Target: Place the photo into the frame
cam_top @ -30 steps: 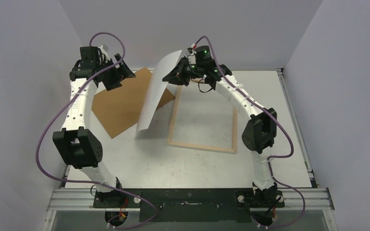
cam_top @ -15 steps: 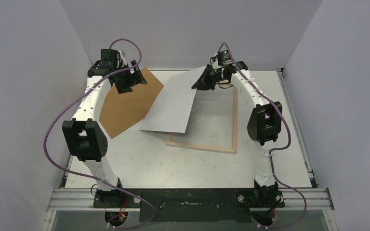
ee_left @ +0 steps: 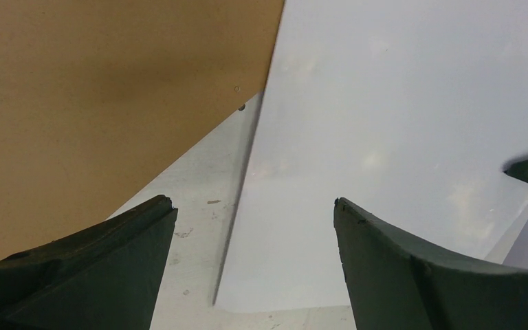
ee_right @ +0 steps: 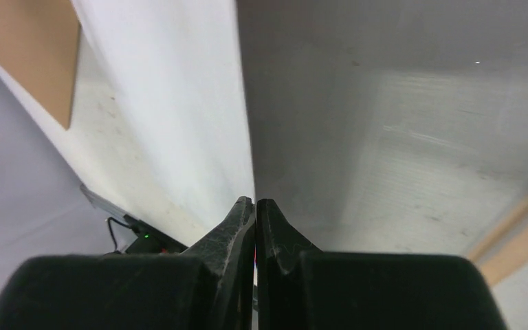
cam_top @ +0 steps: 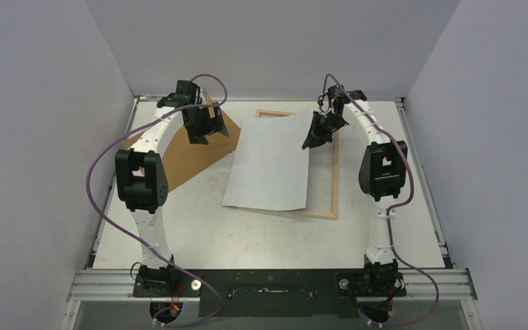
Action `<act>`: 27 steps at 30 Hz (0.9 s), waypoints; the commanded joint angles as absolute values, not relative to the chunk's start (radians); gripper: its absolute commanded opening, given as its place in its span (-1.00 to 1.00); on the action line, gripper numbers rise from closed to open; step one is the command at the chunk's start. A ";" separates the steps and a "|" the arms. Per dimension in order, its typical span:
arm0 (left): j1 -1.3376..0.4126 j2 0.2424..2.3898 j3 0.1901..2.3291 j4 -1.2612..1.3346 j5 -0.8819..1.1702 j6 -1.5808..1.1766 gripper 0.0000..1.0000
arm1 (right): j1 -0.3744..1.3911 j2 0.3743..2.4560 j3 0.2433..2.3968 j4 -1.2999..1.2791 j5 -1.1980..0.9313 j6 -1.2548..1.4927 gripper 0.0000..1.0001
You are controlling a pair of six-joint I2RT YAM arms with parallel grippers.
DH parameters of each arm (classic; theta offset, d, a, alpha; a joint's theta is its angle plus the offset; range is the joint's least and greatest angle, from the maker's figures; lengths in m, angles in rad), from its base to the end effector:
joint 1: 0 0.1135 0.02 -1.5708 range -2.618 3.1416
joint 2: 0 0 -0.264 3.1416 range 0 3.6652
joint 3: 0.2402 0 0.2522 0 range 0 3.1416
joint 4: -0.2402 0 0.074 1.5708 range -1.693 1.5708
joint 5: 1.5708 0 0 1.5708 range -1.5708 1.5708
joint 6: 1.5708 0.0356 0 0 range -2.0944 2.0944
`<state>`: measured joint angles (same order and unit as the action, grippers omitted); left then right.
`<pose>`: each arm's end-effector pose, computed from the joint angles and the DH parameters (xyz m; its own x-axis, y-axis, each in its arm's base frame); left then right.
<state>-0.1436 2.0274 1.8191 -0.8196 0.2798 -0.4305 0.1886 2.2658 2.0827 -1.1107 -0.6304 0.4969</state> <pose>0.4384 -0.0733 0.2658 -0.8864 -0.2771 -0.3708 -0.1003 0.8970 -0.4305 0.4567 0.1085 0.2318 -0.9782 0.2053 0.0299 0.1781 0.7569 0.6288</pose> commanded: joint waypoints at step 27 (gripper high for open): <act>-0.260 2.281 1.932 -0.803 0.410 -0.421 0.22 | 0.110 2.248 2.160 -1.195 -0.431 0.175 -1.00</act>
